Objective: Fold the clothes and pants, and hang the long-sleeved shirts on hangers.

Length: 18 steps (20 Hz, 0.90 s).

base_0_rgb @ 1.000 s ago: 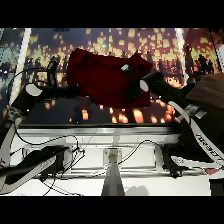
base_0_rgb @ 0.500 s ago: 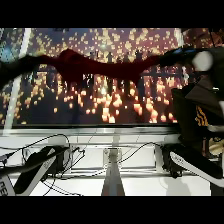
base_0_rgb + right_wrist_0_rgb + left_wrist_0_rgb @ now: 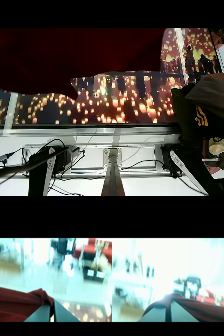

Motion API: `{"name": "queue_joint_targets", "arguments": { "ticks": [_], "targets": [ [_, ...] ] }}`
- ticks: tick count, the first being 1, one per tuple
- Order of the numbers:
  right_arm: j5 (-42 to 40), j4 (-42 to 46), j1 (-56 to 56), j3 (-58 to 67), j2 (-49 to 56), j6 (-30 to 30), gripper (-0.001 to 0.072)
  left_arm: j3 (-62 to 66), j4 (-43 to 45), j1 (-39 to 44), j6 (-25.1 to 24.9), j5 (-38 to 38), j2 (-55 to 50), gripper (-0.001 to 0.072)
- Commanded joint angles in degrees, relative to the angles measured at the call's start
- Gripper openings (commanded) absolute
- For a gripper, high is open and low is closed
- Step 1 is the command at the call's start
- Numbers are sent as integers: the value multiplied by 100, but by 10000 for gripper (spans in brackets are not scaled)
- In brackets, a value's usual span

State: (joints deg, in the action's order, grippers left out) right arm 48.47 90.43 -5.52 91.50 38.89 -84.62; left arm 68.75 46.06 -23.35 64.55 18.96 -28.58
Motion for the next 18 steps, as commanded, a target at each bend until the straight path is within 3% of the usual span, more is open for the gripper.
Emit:
{"name": "queue_joint_targets", "arguments": {
  "ticks": [1,3,6,8,10,15,18],
  "targets": [
    [216,-221,15,195,-498,-20,12,57,24,-33,2,2,442,16],
    [616,-212,15,188,-374,-175,12,55,24,-33,31,627,304,15],
    [1300,-214,17,68,249,-179,12,48,22,-31,769,2055,-411,15],
    [1755,-205,17,-7,1014,-175,12,46,26,-31,831,3224,-1300,15],
    [1910,20,17,-55,1978,-166,12,48,24,20,697,3818,-2422,15],
    [1447,81,17,-55,4387,-179,12,50,-85,831,166,3300,-5101,15],
    [992,-118,203,-55,5276,-758,11,160,-807,1156,96,2546,-6067,15]
  ]
}}
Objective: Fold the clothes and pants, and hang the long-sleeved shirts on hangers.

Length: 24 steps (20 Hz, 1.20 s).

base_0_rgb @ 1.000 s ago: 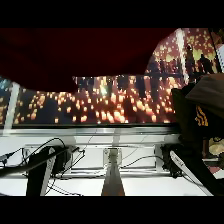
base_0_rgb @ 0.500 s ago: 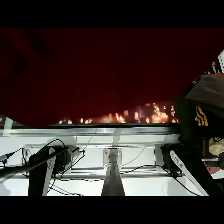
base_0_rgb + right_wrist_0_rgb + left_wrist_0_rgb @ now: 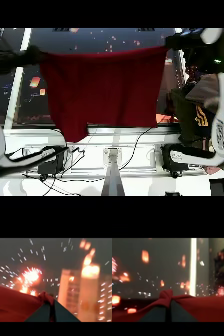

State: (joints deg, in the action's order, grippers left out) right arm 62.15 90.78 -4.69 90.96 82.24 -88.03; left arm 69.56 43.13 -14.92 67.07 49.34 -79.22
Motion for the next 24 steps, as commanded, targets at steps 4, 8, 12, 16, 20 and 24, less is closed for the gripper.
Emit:
{"name": "queue_joint_targets", "arguments": {
  "ticks": [4,8,12,16,20,24],
  "targets": [
    [-1001,-940,629,0,1285,-501,10,796,-540,334,-151,-691,-1598,15],
    [-726,-1624,1080,0,1285,-417,10,1012,-455,199,-151,291,-1600,15],
    [1082,-1698,1154,-2,1290,822,10,1012,656,-46,-146,2514,-1600,14],
    [1989,-1690,1154,-7,1373,955,11,997,2494,-87,131,3585,-1611,15],
    [1814,-1539,1143,-7,1480,957,463,992,1989,-85,111,3567,-1637,718],
    [1934,-1379,1150,0,1397,977,426,997,1683,-92,487,3700,-1593,604]
  ]
}}
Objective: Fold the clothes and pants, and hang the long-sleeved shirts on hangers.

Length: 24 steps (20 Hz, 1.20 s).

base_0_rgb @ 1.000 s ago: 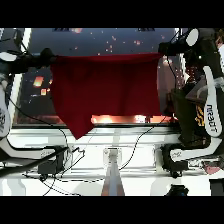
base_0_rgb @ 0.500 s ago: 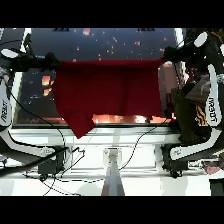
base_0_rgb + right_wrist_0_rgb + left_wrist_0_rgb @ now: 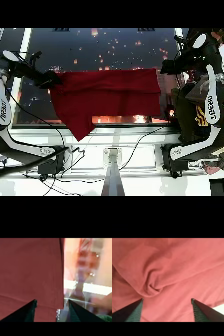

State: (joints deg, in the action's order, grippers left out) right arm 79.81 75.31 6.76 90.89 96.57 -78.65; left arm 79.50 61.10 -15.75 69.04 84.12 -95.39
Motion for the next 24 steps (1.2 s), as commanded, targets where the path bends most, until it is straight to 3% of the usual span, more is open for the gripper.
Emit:
{"name": "queue_joint_targets", "arguments": {
  "ticks": [1,2,3,6,9,12,14,20,21,22,23,24],
  "targets": [
    [308,297,4,4,-87,52,415,2,-116,-39,321,411,52,416],
    [520,315,39,2,-138,186,362,2,-116,-81,302,632,98,190],
    [691,275,94,-22,-197,205,363,2,-116,-127,214,800,173,14],
    [769,76,393,-629,-706,356,307,0,55,-278,190,841,533,14],
    [741,-400,758,-1967,-1578,584,307,-11,667,-295,188,540,1145,14],
    [507,-763,820,-3423,-2415,876,307,-343,682,-297,-192,26,2118,15],
    [57,-702,824,-4247,-2761,892,307,-898,715,-304,-503,-11,2857,15],
    [-1327,-756,824,-5694,-2811,887,319,-3515,726,-688,-533,-846,4616,17],
    [-1530,-789,824,-5796,-2811,885,344,-3803,726,-745,-538,-896,4721,51],
    [-1687,-876,824,-5834,-2811,883,349,-4019,726,-758,-538,-896,4734,282],
    [-1812,-984,824,-5827,-2811,883,349,-4194,675,-756,-535,-892,4715,614],
    [-1941,-1069,824,-5827,-2811,885,349,-4319,577,-756,-509,-894,4673,709]
  ]
}}
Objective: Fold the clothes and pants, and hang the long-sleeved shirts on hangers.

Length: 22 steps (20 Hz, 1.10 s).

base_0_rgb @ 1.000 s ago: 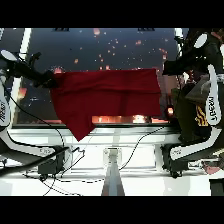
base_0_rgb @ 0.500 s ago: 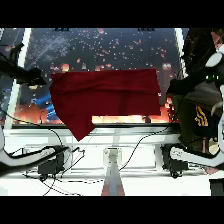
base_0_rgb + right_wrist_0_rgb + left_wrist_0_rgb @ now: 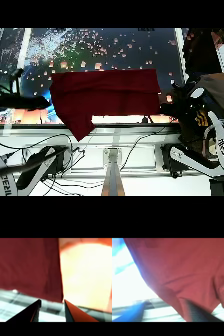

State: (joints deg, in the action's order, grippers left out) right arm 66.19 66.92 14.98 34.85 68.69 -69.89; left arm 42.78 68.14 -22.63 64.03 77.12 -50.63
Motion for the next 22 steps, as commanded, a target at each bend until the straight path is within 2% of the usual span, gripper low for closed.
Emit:
{"name": "queue_joint_targets", "arguments": {
  "ticks": [1,4,5,6,7,8,10,11,13,17,19,22],
  "targets": [
    [-686,-234,2,-223,-20,0,349,-717,-118,-70,17,-195,133,708],
    [-704,-216,2,-223,92,-11,325,-734,-131,-70,125,-192,-138,695],
    [-723,-219,2,-223,127,-7,244,-734,-133,-70,160,-190,-245,695],
    [-761,-223,2,-223,136,-7,129,-734,-131,-70,160,-186,-341,695],
    [-769,-236,2,-212,131,-7,69,-734,-127,-70,157,-166,-446,695],
    [-723,-236,2,-170,131,-4,50,-734,-127,-70,157,-144,-542,687],
    [-575,-245,2,-44,103,0,13,-734,-127,-70,142,-87,-715,421],
    [-568,-243,2,7,39,0,13,-734,-131,-70,39,-37,-765,403],
    [-577,-243,2,90,-146,4,13,-743,-131,-70,-151,72,-780,404],
    [-581,-258,2,122,-297,9,13,-992,-542,-68,-197,190,-782,420],
    [-581,-264,2,122,-297,9,13,-1180,-501,-68,-192,295,-782,683],
    [-588,-269,2,122,-297,7,13,-1519,-501,-68,-197,308,-796,699]
  ]
}}
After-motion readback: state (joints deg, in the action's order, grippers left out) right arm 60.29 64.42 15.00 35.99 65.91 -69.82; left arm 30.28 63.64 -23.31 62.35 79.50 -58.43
